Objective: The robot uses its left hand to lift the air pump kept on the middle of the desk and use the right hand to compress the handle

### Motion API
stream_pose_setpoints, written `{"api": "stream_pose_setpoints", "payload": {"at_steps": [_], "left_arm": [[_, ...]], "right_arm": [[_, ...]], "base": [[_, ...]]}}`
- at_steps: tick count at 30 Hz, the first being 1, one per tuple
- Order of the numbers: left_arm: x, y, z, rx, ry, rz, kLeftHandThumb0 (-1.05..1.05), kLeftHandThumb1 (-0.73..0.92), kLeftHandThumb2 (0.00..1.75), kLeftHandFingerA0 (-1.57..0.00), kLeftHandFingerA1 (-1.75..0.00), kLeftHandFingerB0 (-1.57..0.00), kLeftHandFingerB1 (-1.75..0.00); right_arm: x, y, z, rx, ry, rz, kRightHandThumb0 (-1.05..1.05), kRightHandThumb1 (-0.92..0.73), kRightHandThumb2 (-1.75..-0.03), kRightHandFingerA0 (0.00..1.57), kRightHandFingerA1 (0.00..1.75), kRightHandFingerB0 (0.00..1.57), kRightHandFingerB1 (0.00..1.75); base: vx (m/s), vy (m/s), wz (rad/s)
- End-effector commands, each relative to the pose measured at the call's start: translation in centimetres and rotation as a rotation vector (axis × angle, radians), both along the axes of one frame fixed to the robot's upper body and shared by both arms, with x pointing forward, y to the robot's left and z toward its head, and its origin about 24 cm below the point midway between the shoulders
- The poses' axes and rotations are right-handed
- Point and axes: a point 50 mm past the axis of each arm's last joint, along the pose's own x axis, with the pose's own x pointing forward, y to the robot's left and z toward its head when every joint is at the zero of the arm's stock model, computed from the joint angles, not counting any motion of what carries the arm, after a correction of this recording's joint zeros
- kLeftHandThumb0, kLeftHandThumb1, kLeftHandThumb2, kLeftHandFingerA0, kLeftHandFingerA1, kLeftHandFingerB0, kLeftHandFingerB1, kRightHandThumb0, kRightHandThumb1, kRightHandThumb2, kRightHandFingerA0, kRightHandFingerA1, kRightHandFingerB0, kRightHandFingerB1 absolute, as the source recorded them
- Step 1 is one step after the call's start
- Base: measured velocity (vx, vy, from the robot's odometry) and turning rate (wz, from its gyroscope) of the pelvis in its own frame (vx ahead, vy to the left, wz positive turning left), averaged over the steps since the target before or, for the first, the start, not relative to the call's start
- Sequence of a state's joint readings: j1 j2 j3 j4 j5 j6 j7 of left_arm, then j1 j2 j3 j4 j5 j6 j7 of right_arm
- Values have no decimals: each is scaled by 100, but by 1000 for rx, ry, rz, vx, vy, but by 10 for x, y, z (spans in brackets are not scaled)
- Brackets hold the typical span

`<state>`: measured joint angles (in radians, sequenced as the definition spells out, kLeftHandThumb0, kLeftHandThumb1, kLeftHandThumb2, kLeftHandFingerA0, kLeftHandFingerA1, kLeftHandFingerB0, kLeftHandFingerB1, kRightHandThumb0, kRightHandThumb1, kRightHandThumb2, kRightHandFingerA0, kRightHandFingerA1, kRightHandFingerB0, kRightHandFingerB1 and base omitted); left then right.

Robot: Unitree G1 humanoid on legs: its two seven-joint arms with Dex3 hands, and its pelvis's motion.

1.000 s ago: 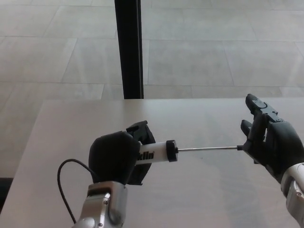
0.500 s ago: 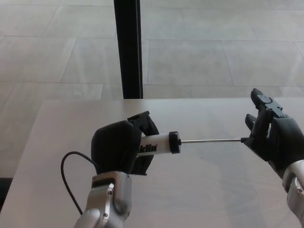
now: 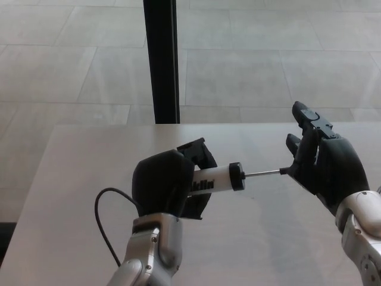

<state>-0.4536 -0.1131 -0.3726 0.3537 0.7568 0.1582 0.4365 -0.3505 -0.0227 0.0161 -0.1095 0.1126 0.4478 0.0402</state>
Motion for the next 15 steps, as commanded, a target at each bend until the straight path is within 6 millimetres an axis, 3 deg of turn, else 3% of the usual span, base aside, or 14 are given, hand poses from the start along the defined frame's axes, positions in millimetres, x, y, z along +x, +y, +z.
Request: {"api": "stream_pose_setpoints", "payload": {"at_steps": [1,2,7,11,13,14,15], "left_arm": [[7,-10,11,-11,-8,-12,-15,49,119,-131,-150,-90,-118],[10,-13,16,-24,-21,-13,-8,46,122,-100,-175,-83,-132],[16,-20,24,-10,-17,-7,-13,51,114,-94,-171,-87,-115],[19,-25,27,0,-5,-6,-14,58,106,-94,-171,-82,-124],[20,-30,27,27,-21,-3,-15,59,94,-96,-148,-87,-92],[21,-31,27,37,-22,-1,-15,59,94,-96,-148,-87,-92],[21,-32,27,45,-14,-3,-23,66,68,-96,-146,-86,-87]], "right_arm": [[1,8,-1,11,-3,16,-105,-92,-132,0,8,0,7],[1,8,-2,14,9,14,-105,-91,-133,0,7,0,5],[1,9,-3,33,8,22,-105,-92,-134,0,8,0,6],[1,10,-2,39,-10,41,-104,-92,-134,0,10,0,8],[1,12,-1,41,-10,35,-104,-92,-134,0,8,0,7],[0,12,-1,43,-10,34,-104,-92,-134,0,8,0,7],[1,14,-1,51,-8,36,-105,-92,-134,0,9,0,6]], "base": [[0,0,0],[0,0,0],[0,0,0],[0,0,0],[0,0,0],[0,0,0],[0,0,0]]}}
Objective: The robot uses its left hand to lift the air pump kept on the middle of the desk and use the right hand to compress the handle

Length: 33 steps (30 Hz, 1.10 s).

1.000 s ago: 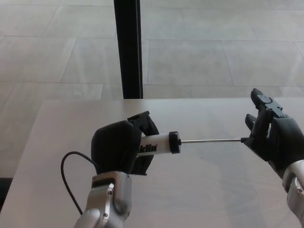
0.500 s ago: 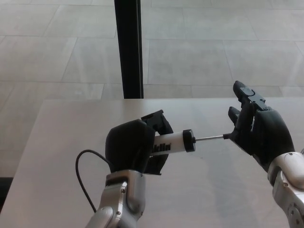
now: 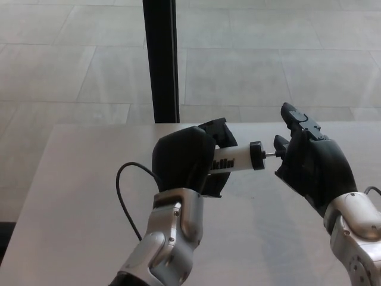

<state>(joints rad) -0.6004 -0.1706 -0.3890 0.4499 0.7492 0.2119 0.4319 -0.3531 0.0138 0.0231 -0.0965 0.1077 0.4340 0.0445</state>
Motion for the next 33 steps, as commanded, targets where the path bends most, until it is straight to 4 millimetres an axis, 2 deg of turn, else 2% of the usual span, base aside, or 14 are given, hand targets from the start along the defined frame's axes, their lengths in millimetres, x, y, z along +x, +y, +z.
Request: {"api": "stream_pose_setpoints", "payload": {"at_steps": [1,5,6,7,16,22,23,25,26,27,29,30,31,33], "left_arm": [[4,-9,4,51,1,19,-23,66,68,-96,-146,-86,-87],[4,-13,4,29,25,0,-30,44,91,-119,-130,-90,-96],[4,-15,4,29,24,-4,-31,60,63,-95,-158,-90,-96],[4,-17,4,19,22,-4,-33,44,91,-120,-131,-90,-99],[9,-17,7,137,-18,-9,-40,48,94,-122,-135,-91,-107],[7,-11,-3,190,39,4,-19,65,85,-97,-155,-85,-74],[3,0,-14,165,44,7,-11,57,104,-90,-172,-80,-123],[-2,14,-28,187,75,21,-12,60,101,-92,-175,-74,-153],[-3,21,-37,241,141,33,-25,56,113,-121,-143,-95,-125],[-6,28,-45,253,156,31,-16,55,110,-94,-175,-75,-156],[-11,34,-56,297,201,26,-16,54,111,-94,-175,-84,-136],[-18,43,-73,356,317,16,-25,55,116,-119,-134,-90,-111],[-22,47,-80,377,335,5,-20,55,105,-93,-175,-83,-131],[-27,52,-90,385,358,-4,-20,53,108,-94,-175,-84,-132]], "right_arm": [[1,4,0,34,-6,15,-105,-92,-134,0,9,0,6],[0,5,0,31,6,3,-105,-92,-134,0,10,0,4],[0,5,1,13,11,-5,-105,-92,-134,0,10,0,3],[0,4,1,-3,12,-8,-105,-92,-134,0,11,0,4],[3,-2,4,6,28,24,-105,-89,-132,0,14,0,9],[1,-10,1,3,18,23,-105,-92,-133,0,9,0,6],[0,-23,0,-1,14,-28,-104,-92,-134,0,10,0,2],[-2,-42,2,12,30,-56,-105,-90,-132,0,12,0,0],[-3,-54,3,20,33,-77,-105,-90,-132,0,14,0,0],[-4,-64,5,18,31,-110,-105,-90,-132,0,14,0,0],[-7,-74,7,33,36,-120,-105,-91,-132,0,15,0,1],[-9,-91,8,22,34,-175,-105,-92,-132,0,15,0,0],[-11,-99,9,22,29,-194,-105,-91,-132,0,16,0,0],[-12,-107,11,33,25,-216,-104,-92,-132,0,17,0,0]], "base": [[0,0,0],[0,0,0],[0,0,0],[0,0,0],[0,0,0],[0,0,0],[0,0,0],[0,0,0],[0,0,0],[0,0,0],[0,0,0],[0,0,0],[0,0,0],[0,0,0]]}}
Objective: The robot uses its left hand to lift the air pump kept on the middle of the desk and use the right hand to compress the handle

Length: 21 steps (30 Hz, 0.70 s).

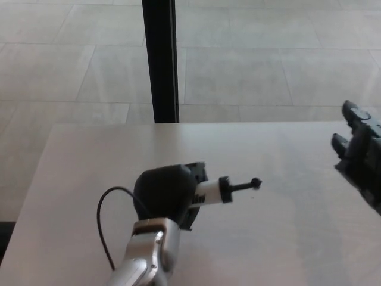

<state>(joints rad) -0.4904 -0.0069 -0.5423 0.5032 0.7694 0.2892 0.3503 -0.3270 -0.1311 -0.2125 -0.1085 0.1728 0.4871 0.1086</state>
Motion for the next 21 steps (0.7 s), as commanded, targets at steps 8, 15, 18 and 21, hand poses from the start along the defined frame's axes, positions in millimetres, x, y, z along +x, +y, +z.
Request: {"api": "stream_pose_setpoints", "payload": {"at_steps": [8,15,18,21], "left_arm": [[-28,12,-55,83,227,-77,-23,58,92,-98,-164,-80,-118],[-19,2,-52,113,357,-85,-43,59,68,-54,-110,-39,-54],[-14,2,-45,136,516,-96,-72,43,86,0,-41,-7,-22],[-9,3,-39,172,601,-108,-93,53,92,0,-14,0,0]], "right_arm": [[-9,-37,2,32,10,-98,-99,-91,-126,0,17,0,7],[-7,-25,0,0,56,-94,-87,-83,-118,1,23,9,25],[-6,-22,1,-15,58,-99,-86,-84,-119,0,24,3,26],[-4,-22,3,-5,55,-100,-87,-84,-119,0,23,3,26]], "base": [[0,0,0],[0,0,0],[0,0,0],[0,0,0]]}}
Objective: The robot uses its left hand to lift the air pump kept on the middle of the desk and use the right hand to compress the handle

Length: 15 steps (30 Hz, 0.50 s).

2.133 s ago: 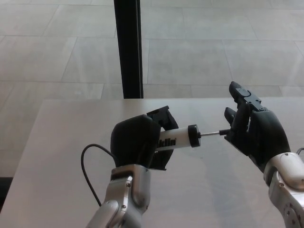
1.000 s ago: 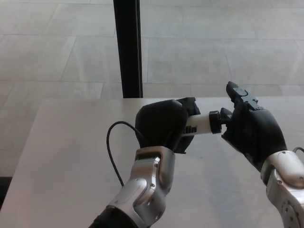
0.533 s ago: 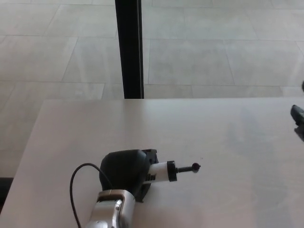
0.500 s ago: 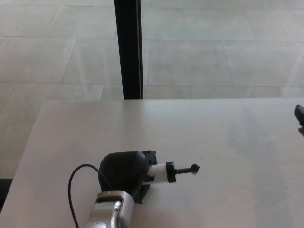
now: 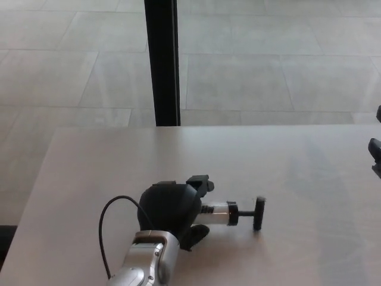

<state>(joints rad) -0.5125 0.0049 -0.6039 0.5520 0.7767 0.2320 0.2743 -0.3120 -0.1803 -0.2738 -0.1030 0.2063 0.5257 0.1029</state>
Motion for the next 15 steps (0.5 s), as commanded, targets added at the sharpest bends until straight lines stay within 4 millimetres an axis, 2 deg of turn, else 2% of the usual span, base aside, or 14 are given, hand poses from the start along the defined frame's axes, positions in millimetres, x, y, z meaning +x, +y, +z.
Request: {"api": "stream_pose_setpoints", "payload": {"at_steps": [1,3,7,8,9,14,15], "left_arm": [[-5,17,-25,112,551,5,-92,60,59,0,0,0,0],[-2,20,-20,123,587,1,-97,62,58,0,0,0,0],[2,20,-11,121,615,-8,-100,62,60,0,0,0,0],[3,20,-9,126,614,-13,-103,49,84,0,0,0,0],[5,21,-5,130,612,-24,-102,48,84,0,0,0,-3],[5,25,5,91,582,-61,-99,49,86,0,0,0,-6],[6,31,11,36,541,-62,-94,52,98,0,-17,0,0]], "right_arm": [[3,1,3,-16,20,-37,-88,-82,-118,0,24,3,26],[3,1,3,-19,15,-33,-90,-83,-118,0,24,9,25],[4,0,5,-35,22,-39,-87,-84,-118,0,24,7,25],[4,0,5,-37,21,-43,-87,-85,-119,0,26,3,26],[5,0,6,-41,20,-50,-83,-81,-117,1,28,10,30],[2,-1,4,-33,10,-56,-81,-78,-116,1,33,8,32],[1,-4,4,-24,1,-57,-89,-82,-118,0,29,3,28]], "base": [[0,0,0],[0,0,0],[0,0,0],[0,0,0],[0,0,0],[0,0,0],[0,0,0]]}}
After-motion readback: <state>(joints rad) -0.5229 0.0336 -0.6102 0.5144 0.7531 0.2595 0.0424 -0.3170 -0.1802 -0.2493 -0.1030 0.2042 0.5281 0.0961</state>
